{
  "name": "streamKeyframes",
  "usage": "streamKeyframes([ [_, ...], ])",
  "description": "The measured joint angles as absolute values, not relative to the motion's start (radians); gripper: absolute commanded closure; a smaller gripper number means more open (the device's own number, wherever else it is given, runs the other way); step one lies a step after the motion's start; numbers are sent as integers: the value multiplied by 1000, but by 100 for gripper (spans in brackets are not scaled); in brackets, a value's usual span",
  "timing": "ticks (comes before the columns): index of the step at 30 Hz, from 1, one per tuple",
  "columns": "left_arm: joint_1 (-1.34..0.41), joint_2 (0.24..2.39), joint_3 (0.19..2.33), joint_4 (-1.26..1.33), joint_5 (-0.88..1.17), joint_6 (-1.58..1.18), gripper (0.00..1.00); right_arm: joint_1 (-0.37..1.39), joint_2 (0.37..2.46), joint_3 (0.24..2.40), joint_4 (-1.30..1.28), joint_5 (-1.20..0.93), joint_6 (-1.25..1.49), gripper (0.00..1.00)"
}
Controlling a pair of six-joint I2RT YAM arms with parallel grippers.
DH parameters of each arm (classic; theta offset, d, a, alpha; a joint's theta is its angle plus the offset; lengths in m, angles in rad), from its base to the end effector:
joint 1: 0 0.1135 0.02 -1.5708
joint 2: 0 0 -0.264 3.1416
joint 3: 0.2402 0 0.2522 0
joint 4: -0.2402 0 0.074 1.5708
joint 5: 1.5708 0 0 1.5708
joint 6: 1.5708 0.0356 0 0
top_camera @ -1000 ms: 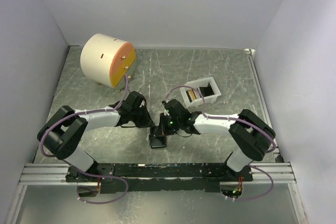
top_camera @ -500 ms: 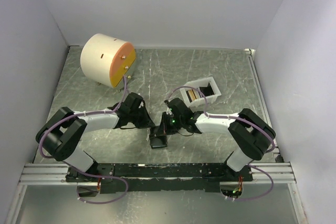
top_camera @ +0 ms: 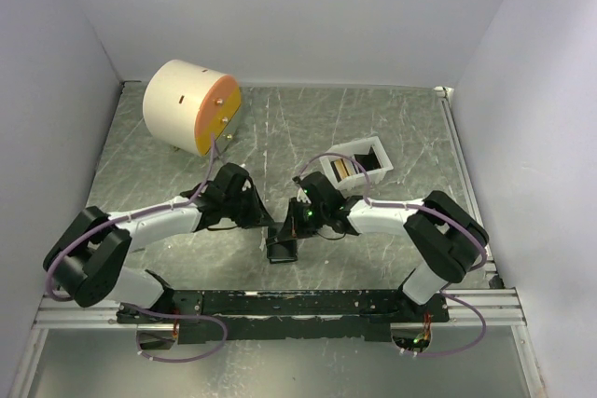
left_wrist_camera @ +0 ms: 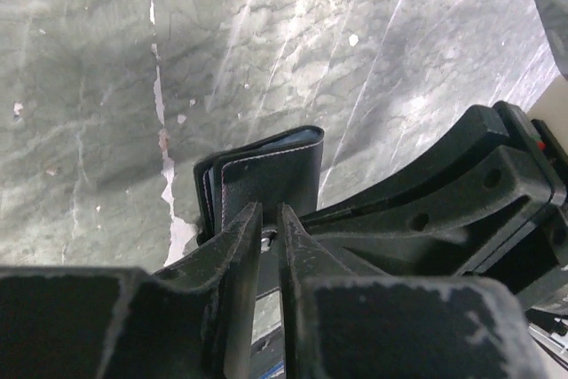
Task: Put the credit cards into the card holder
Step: Close the card holder at the center of the board.
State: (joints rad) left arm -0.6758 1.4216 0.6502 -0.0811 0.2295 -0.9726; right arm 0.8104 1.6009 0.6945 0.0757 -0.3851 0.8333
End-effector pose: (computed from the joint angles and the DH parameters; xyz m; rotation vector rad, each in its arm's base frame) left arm 0.2054 -0.1750 0.1650 -0.2794 2.6472 -0.9410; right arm 0.1960 0.2254 0.1425 -0.1725 2.6900 1.1204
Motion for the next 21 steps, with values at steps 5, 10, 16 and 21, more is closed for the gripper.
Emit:
streamKeyframes([
  [5,-676,1395,650,-120,220,-971,80,808,1601,711,66,-396,830,100],
  [10,-676,1407,649,-126,221,-971,82,806,1619,711,74,-402,831,100],
  [16,-686,1406,645,-126,221,-972,85,806,1631,711,86,-404,835,100],
  [21,-726,1385,638,-128,222,-976,87,806,1636,710,92,-403,838,100],
])
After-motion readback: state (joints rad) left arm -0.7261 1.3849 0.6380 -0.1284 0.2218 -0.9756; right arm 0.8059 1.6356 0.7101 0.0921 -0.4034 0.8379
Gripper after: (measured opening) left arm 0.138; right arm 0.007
